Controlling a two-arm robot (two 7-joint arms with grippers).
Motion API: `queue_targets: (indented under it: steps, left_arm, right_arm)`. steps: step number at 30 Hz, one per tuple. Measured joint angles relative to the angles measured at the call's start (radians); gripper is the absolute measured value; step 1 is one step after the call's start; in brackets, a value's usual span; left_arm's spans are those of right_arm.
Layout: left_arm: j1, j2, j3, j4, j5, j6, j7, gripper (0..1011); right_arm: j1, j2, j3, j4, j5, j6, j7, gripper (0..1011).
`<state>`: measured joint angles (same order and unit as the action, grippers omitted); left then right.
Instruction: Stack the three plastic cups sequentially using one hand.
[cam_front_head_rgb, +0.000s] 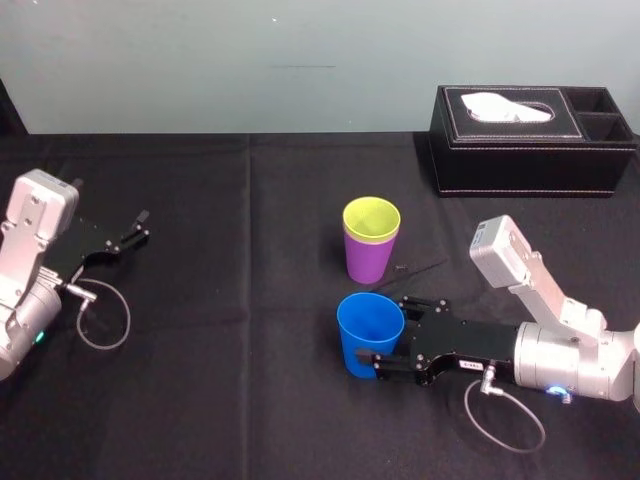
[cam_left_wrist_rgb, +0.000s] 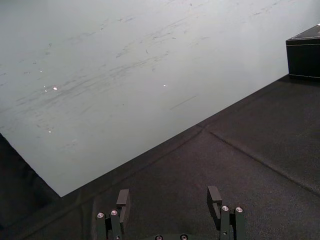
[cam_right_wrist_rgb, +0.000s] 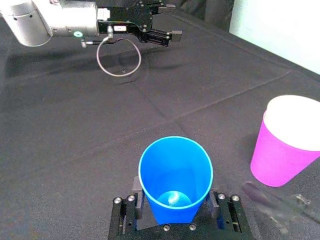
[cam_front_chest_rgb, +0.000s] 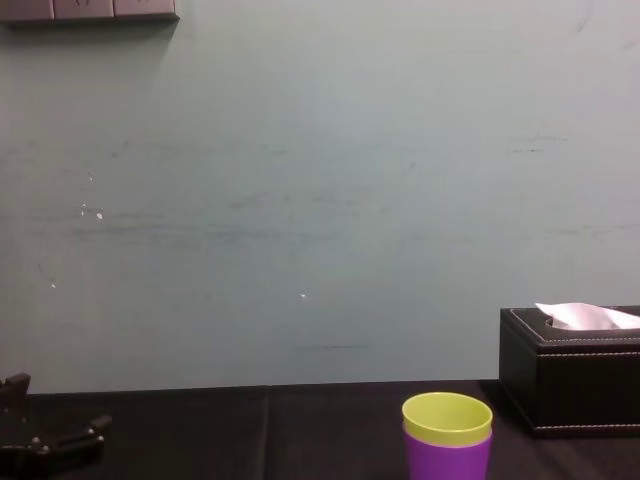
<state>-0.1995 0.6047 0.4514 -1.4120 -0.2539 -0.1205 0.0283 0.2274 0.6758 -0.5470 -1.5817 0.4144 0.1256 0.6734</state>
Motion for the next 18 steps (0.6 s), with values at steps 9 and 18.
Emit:
queue_targets:
  steps: [9, 18]
  left_arm:
    - [0.0, 0.0, 0.0, 0.0, 0.0, 0.0, 0.0, 1012]
    - [0.0, 0.0, 0.0, 0.0, 0.0, 0.0, 0.0, 1011]
  right_arm:
    - [-0.001, 0.001, 0.001, -0.001, 0.0, -0.001, 0.0, 713]
    - [-0.001, 0.001, 0.001, -0.001, 0.0, -0.001, -0.001, 713]
